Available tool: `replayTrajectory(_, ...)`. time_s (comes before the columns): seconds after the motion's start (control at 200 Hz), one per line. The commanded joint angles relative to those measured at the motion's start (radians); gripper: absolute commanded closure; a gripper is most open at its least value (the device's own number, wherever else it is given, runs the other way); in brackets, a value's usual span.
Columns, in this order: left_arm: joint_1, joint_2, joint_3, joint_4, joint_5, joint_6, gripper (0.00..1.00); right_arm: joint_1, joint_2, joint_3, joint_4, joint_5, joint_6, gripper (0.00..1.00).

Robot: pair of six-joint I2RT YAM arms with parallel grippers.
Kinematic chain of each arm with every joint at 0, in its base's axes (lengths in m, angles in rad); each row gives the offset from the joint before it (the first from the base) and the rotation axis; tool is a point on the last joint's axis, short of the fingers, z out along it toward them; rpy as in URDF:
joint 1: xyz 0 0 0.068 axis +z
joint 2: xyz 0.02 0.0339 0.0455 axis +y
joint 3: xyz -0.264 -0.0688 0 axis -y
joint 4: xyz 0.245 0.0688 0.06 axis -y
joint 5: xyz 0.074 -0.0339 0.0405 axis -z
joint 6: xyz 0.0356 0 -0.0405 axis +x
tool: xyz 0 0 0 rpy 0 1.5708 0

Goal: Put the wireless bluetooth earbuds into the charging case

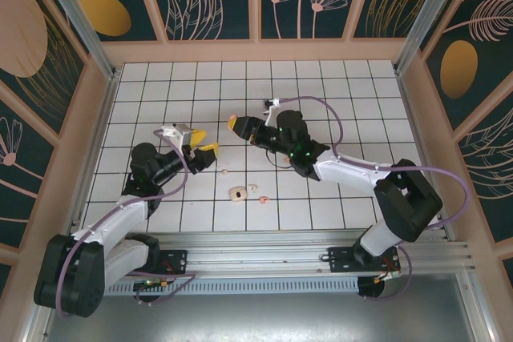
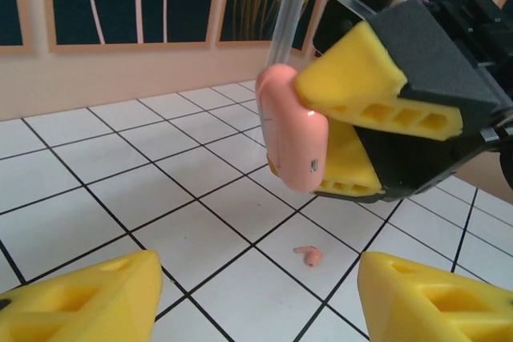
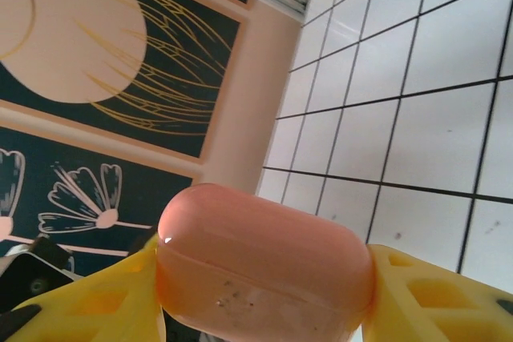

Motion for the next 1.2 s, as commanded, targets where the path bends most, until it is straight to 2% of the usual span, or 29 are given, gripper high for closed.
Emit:
replayTrajectory(0.0, -0.017, 0.008, 0.045, 0.028, 0.026, 0.040, 0.35, 0.014, -0.032, -0.014, 0.130, -0.018, 0.023, 0.48)
replayTrajectory(0.495, -0.045, 0.033, 0.092, 0.047, 0.013, 0.027, 0.39, 0.098, 0.004, -0.014, 0.214, -0.003, 0.042, 0.48)
replayTrajectory(0.786, -0.057, 0.008, 0.085, 0.061, 0.013, 0.021, 0.38, 0.122, 0.031, 0.003, 0.219, -0.002, 0.051, 0.48)
replayTrajectory(0.836, -0.058, 0.002, 0.083, 0.065, 0.009, 0.017, 0.41, 0.124, 0.034, 0.006, 0.218, -0.002, 0.054, 0.48)
replayTrajectory(0.976, -0.058, -0.015, 0.088, 0.064, -0.009, 0.008, 0.58, 0.127, 0.036, 0.003, 0.215, 0.001, 0.053, 0.48)
replayTrajectory(1.191, -0.058, -0.031, 0.085, 0.059, -0.012, 0.005, 0.71, 0.134, 0.033, -0.004, 0.220, 0.007, 0.046, 0.48)
